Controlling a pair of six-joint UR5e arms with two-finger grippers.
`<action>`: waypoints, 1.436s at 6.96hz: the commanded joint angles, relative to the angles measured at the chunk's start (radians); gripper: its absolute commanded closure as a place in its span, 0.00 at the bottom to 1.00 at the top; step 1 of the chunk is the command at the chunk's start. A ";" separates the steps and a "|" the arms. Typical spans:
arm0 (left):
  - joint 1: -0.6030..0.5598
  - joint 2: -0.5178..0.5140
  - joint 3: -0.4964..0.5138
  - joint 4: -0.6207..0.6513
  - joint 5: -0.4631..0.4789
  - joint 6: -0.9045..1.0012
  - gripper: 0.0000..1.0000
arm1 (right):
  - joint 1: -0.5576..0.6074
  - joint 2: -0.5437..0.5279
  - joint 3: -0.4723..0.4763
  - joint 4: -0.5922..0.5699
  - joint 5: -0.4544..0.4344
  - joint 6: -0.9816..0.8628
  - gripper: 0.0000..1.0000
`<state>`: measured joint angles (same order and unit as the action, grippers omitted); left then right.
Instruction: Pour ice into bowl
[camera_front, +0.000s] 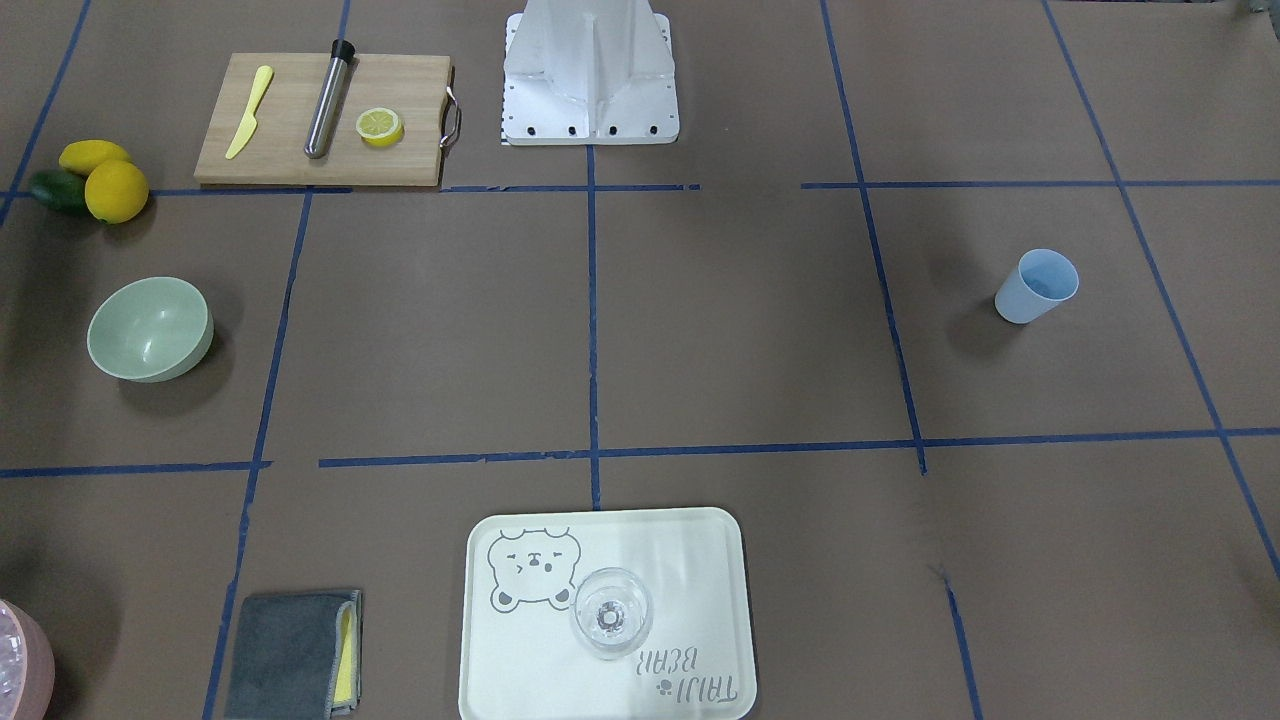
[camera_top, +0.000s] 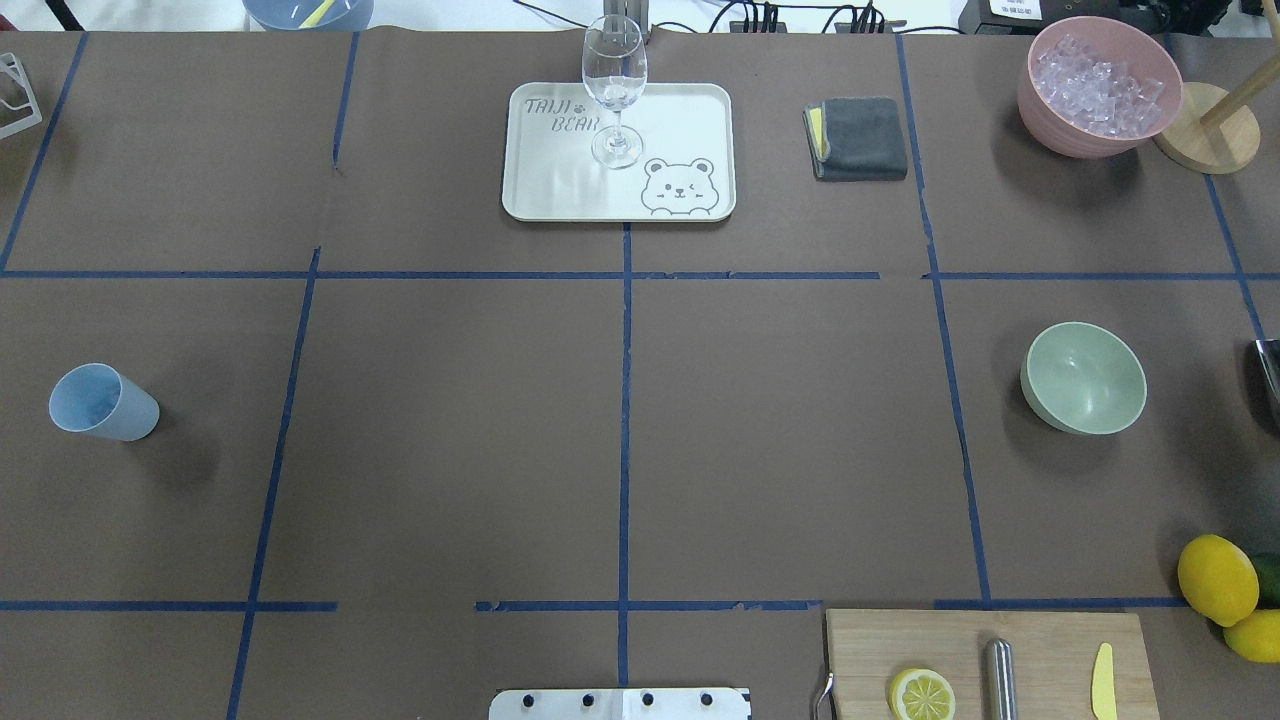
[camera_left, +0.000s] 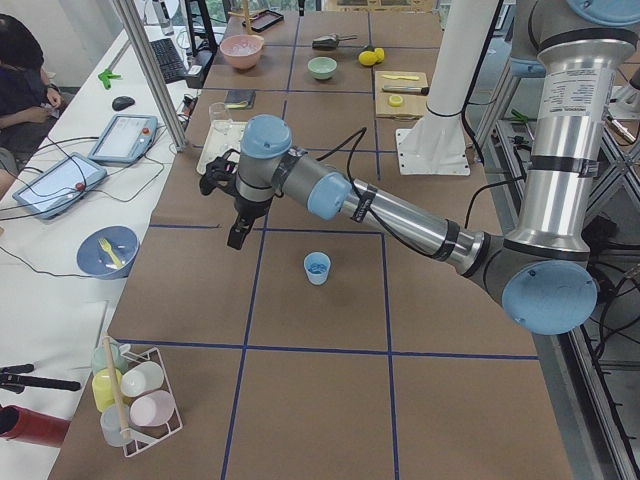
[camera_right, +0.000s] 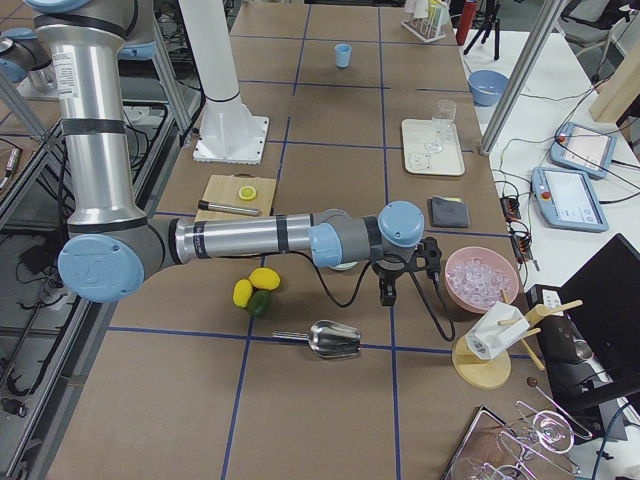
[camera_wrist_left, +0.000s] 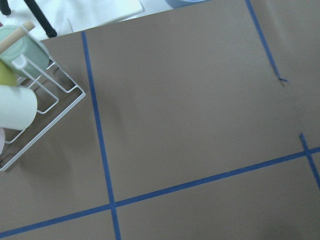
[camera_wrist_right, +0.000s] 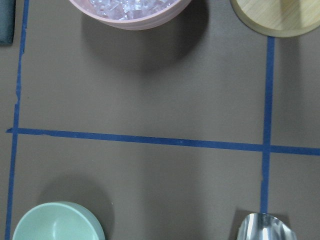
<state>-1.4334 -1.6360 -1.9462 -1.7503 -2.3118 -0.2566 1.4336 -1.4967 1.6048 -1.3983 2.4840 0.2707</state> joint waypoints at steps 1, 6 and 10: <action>0.128 0.156 -0.126 -0.219 0.126 -0.232 0.00 | -0.152 -0.023 -0.002 0.297 -0.077 0.364 0.00; 0.269 0.401 -0.149 -0.612 0.344 -0.409 0.00 | -0.383 -0.187 0.044 0.588 -0.214 0.624 0.00; 0.318 0.456 -0.148 -0.696 0.408 -0.412 0.00 | -0.453 -0.217 0.043 0.588 -0.278 0.622 0.27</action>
<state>-1.1311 -1.1990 -2.0952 -2.4149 -1.9306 -0.6662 0.9880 -1.7086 1.6460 -0.8100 2.2083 0.8927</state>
